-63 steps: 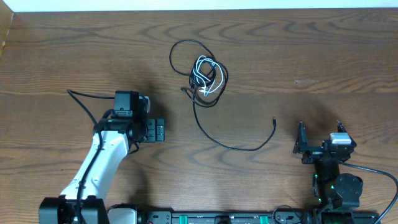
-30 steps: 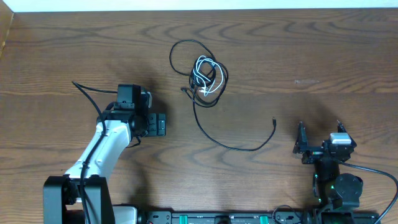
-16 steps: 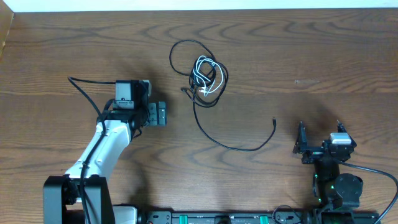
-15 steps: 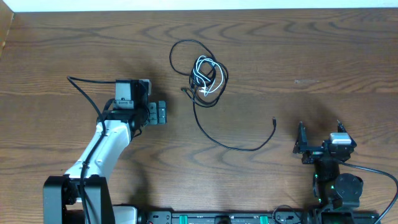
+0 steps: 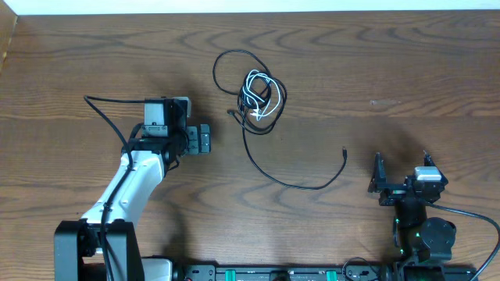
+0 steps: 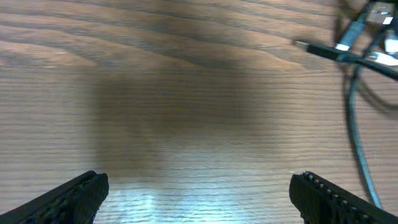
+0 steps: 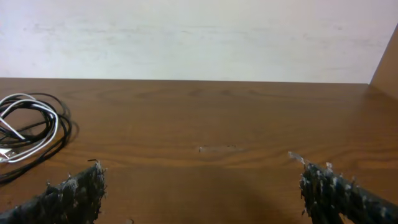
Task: Untangle cables
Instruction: 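Lower the open left gripper over the black and white cable tangle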
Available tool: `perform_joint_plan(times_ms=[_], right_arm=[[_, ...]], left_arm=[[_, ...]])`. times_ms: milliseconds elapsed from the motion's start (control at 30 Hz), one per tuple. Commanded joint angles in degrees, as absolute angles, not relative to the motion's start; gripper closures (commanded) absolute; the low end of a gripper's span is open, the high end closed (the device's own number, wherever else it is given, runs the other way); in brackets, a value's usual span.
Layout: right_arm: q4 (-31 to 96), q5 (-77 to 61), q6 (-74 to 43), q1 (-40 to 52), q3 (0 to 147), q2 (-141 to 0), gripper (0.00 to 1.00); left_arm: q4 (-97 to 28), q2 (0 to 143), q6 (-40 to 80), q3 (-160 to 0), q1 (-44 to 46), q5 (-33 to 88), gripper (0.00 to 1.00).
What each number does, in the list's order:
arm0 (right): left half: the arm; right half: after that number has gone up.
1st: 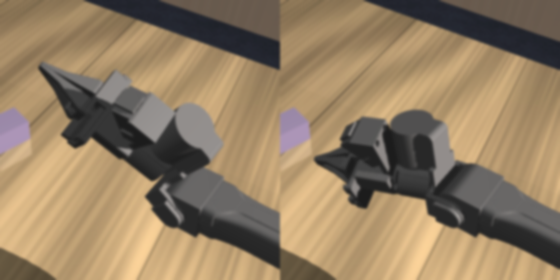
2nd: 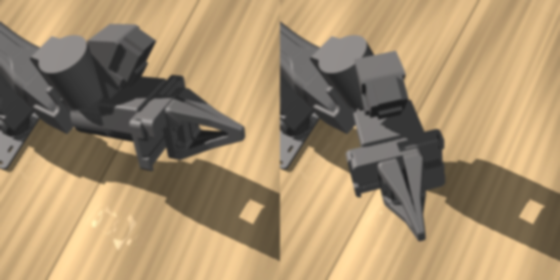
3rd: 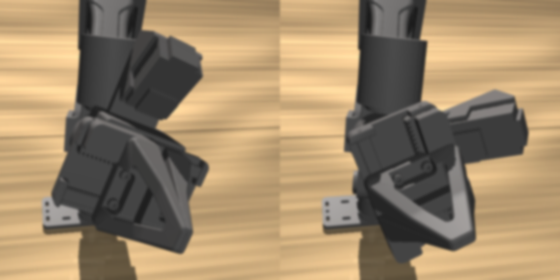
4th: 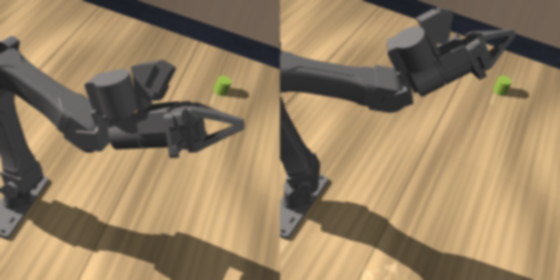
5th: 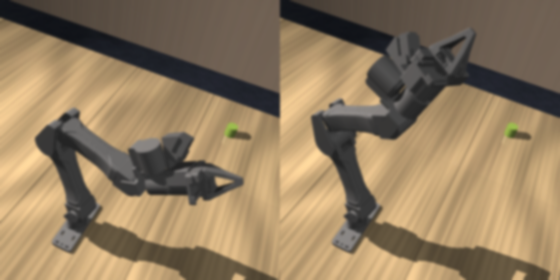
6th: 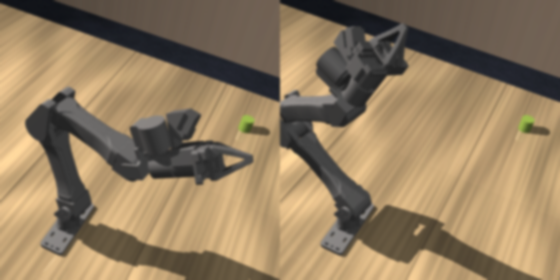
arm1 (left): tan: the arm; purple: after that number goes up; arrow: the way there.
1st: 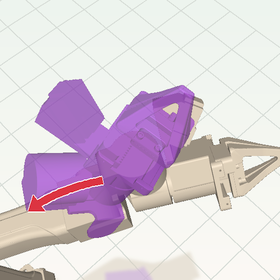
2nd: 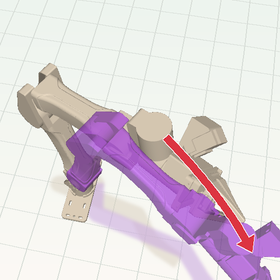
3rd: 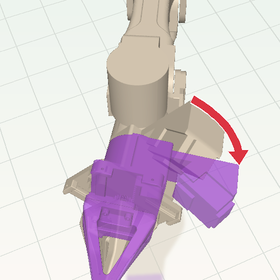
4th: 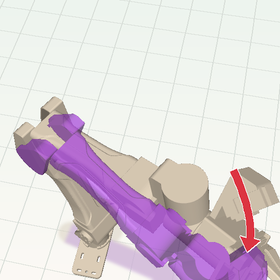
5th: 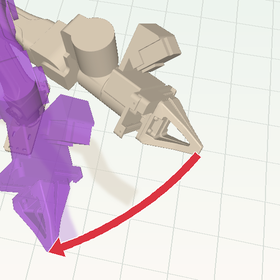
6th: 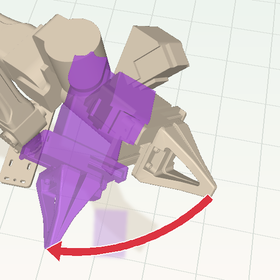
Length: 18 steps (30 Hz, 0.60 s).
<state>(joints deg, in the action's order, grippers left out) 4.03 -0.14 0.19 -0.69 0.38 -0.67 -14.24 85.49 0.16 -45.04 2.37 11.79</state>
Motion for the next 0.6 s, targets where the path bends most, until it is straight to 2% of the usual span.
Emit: perform_joint_plan(times_ms=[0,167,367,567], right_arm=[[4.23,0.49,-0.82,-1.08,0.30,-0.30,0.01],[4.23,0.49,-0.82,-1.08,0.30,-0.30,0.01],[4.23,0.49,-0.82,-1.08,0.30,-0.30,0.01],[4.23,0.49,-0.82,-1.08,0.30,-0.30,0.01]], left_arm=[[-13.78,85.84,0.45,-46.17,2.63,17.61,0.02],[-16.51,85.82,0.45,-47.70,3.75,17.56,0.02],[-25.17,85.82,-1.43,-57.87,7.94,16.62,0.02],[-24.12,85.84,-1.48,-59.29,9.04,14.13,0.02]])
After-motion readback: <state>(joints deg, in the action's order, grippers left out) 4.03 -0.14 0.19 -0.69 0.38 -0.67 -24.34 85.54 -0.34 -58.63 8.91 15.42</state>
